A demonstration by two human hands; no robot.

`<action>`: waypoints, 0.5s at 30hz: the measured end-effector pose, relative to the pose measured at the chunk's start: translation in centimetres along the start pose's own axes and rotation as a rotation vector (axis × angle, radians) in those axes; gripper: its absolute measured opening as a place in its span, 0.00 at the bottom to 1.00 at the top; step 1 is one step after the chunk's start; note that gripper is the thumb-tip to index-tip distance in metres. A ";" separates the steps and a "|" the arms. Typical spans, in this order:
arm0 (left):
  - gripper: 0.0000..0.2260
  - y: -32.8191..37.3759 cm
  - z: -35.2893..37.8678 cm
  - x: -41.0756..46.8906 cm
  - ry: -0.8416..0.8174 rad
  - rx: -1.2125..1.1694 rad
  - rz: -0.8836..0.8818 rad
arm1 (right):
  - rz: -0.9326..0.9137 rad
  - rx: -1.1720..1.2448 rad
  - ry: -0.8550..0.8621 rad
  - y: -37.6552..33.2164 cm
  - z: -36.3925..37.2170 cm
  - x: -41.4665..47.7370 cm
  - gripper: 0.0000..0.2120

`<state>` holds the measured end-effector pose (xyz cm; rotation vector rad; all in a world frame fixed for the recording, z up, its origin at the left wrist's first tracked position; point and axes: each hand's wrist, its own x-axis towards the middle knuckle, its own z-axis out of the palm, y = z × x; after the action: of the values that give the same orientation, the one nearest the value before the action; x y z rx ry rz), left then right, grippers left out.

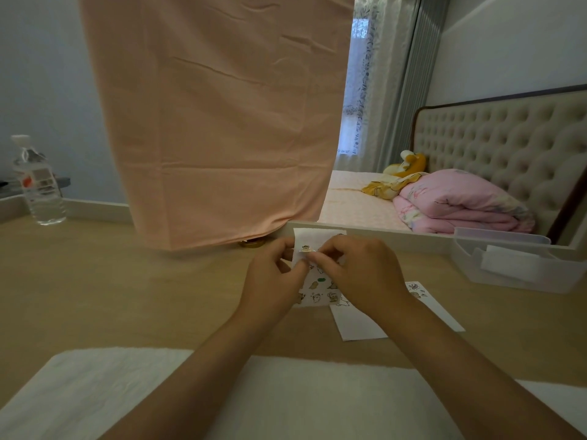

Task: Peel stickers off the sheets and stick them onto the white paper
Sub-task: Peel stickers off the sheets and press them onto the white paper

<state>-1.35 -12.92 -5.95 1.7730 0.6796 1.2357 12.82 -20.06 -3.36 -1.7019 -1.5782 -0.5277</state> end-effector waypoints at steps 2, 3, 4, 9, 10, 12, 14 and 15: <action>0.09 0.0 0.0 -0.1 0.009 -0.029 -0.009 | 0.203 0.219 -0.126 -0.7 -0.1 0.1 0.11; 0.09 0.0 0.0 -0.1 0.017 -0.034 -0.003 | 0.300 0.364 -0.171 -1.1 -0.2 0.3 0.09; 0.09 0.0 0.0 -0.2 0.023 -0.031 0.007 | 0.392 0.519 -0.204 -1.4 -0.4 0.4 0.08; 0.11 0.1 -0.2 -0.2 0.011 0.019 0.082 | 0.703 0.824 -0.257 -2.4 -0.9 0.4 0.11; 0.12 0.1 -0.3 -0.2 -0.013 0.026 0.090 | 0.727 0.832 -0.266 -2.4 -0.9 0.4 0.10; 0.12 0.2 -0.3 -0.3 -0.085 -0.001 0.072 | 0.748 0.859 -0.273 -2.3 -1.1 0.5 0.07; 0.12 0.6 -0.4 -0.3 -0.148 -0.081 0.013 | 0.703 0.831 -0.249 -2.1 -1.4 0.7 0.05; 0.12 0.9 -0.6 -0.3 -0.158 -0.124 -0.030 | 0.644 0.758 -0.223 -2.0 -1.4 0.8 0.04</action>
<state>-2.01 -13.39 -5.20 1.7303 0.5260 1.0814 11.30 -20.68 -1.41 -1.5456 -1.0519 0.5388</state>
